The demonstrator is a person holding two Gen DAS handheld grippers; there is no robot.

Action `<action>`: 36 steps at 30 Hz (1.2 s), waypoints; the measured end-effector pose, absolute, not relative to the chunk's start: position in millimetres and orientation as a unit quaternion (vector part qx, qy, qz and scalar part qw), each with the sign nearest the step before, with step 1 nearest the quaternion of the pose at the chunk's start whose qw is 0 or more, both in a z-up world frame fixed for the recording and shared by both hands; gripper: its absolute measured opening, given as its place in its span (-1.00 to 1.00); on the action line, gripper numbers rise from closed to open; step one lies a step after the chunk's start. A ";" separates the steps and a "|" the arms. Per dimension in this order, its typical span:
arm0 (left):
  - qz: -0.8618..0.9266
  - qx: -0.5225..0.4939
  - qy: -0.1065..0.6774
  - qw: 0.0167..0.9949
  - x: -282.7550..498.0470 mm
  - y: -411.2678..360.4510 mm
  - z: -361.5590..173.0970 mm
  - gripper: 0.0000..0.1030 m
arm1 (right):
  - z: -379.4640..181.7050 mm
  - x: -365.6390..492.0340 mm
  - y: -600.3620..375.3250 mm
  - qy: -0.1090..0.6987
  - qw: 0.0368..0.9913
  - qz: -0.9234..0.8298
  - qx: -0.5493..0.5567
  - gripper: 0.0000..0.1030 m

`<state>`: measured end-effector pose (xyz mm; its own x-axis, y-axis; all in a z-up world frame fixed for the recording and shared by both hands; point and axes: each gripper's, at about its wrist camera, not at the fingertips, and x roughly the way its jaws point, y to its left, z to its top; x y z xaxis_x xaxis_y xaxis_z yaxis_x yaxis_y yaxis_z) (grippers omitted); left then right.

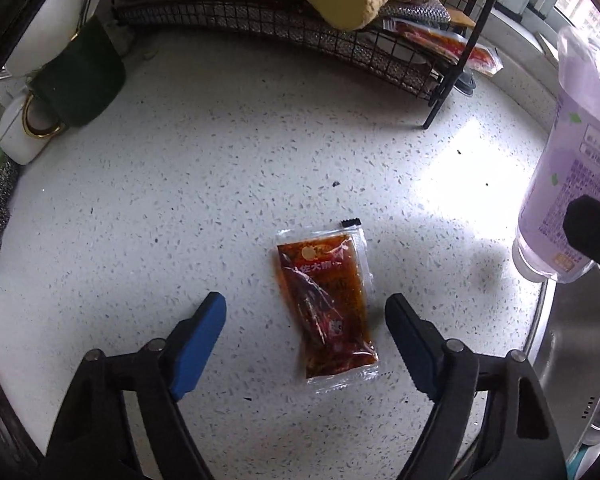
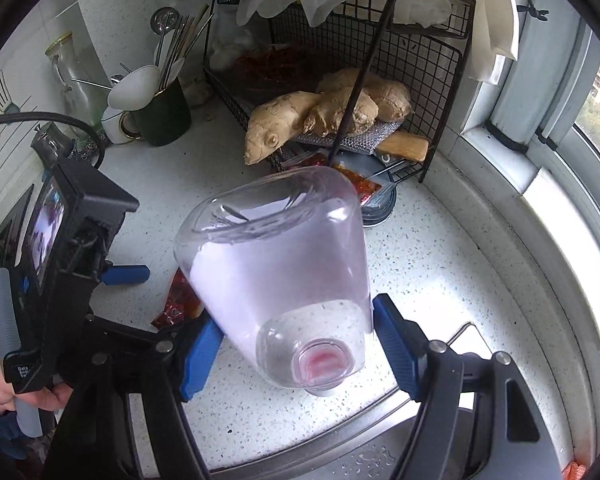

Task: Collect trash
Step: 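Grasp the red sauce packet with the left gripper while the right holds the bottle, then carry the packet and bottle in both tools down toward the red bin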

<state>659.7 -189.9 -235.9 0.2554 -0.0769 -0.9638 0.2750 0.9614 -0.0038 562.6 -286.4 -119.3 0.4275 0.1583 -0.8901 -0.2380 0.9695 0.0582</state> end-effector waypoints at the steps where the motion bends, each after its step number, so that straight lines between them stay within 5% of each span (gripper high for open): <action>1: -0.111 0.083 0.597 0.790 659.0 -191.8 -235.9 0.39 | -119.2 561.2 -287.3 0.521 0.844 0.118 -0.037 0.38; 7: -0.111 0.074 0.587 0.799 654.7 -196.6 -230.9 -0.64 | -122.7 557.9 -290.4 0.526 0.841 0.117 -0.034 0.38; 10: -0.116 0.059 0.589 0.798 650.8 -192.8 -226.1 -0.83 | -121.3 556.0 -290.1 0.526 0.842 0.117 -0.036 0.38; 36: -0.101 0.026 0.514 0.852 561.3 -109.0 -103.4 -0.93 | -48.8 494.2 -236.6 0.475 0.866 0.148 -0.054 0.37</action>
<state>561.3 -109.0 -103.4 0.4520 -0.1454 -0.8801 0.1986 0.9783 -0.0596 494.2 -236.6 -48.8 0.5055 0.2055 -0.8380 -0.3074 0.9504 0.0476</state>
